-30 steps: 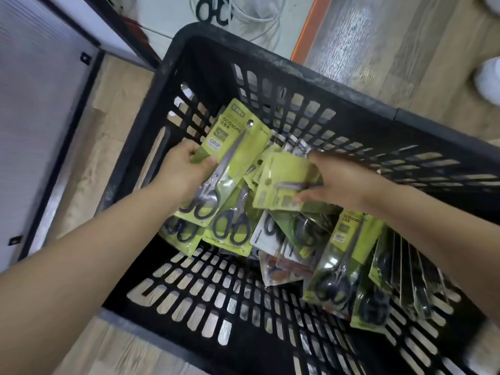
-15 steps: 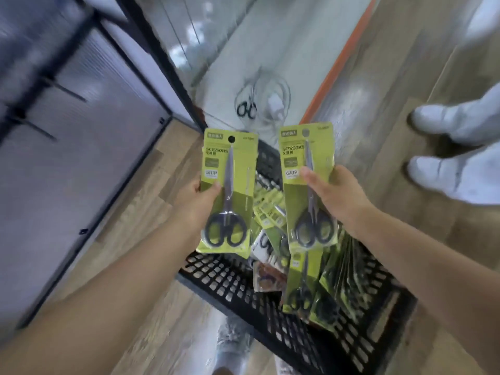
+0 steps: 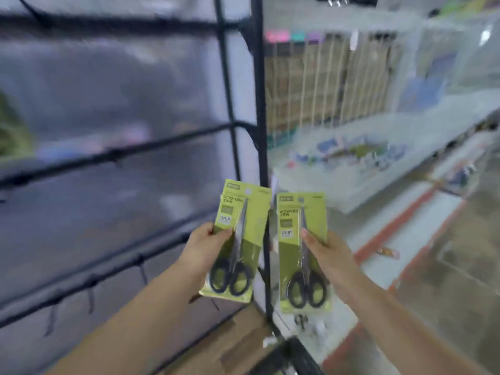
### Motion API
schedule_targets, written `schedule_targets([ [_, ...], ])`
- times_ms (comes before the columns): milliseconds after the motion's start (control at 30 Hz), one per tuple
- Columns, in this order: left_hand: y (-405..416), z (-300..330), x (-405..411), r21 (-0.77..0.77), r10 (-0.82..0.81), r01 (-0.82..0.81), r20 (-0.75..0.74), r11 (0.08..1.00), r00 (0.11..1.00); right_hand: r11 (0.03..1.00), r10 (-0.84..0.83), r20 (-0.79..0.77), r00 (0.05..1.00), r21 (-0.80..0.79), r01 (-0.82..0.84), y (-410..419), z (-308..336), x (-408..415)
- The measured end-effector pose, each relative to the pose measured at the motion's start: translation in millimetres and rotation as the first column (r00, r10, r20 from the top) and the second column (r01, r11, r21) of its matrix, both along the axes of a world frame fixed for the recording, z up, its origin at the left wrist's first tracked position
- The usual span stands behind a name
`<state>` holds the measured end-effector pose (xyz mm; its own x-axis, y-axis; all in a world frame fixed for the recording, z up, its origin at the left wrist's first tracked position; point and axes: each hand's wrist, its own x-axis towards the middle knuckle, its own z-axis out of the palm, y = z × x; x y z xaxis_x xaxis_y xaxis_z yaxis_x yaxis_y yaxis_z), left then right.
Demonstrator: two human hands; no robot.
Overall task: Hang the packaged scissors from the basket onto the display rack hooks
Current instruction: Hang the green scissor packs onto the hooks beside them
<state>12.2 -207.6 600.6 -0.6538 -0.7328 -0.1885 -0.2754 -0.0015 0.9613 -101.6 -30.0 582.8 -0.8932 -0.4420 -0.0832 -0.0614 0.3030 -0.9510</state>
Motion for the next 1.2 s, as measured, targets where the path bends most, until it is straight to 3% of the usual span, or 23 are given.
schedule_targets([
  [167,-20.5,122.9,73.3,-0.037,0.118,-0.127,-0.19,0.991,0.975,0.982,0.101,-0.137,0.985,-0.143,-0.121,-40.3,134.1,38.4],
  [300,-36.5,168.0,138.5,-0.036,0.205,-0.224,-0.284,0.974,0.937,0.941,0.169,-0.211,0.963,-0.255,-0.221,-75.1,198.6,79.6],
  [633,-84.1,177.1,251.5,0.084,0.51,-0.512,-0.317,0.855,0.8,0.862,0.404,-0.168,0.899,-0.259,-0.436,-170.9,199.1,185.6],
  [967,-113.0,204.9,295.2,0.083,0.537,-0.561,-0.436,0.823,0.723,0.826,0.431,-0.3,0.851,-0.249,-0.506,-234.5,251.7,223.2],
  [1200,-122.2,211.6,304.6,0.085,0.531,-0.563,-0.472,0.822,0.704,0.812,0.457,-0.268,0.848,-0.263,-0.52,-259.3,265.4,229.1],
])
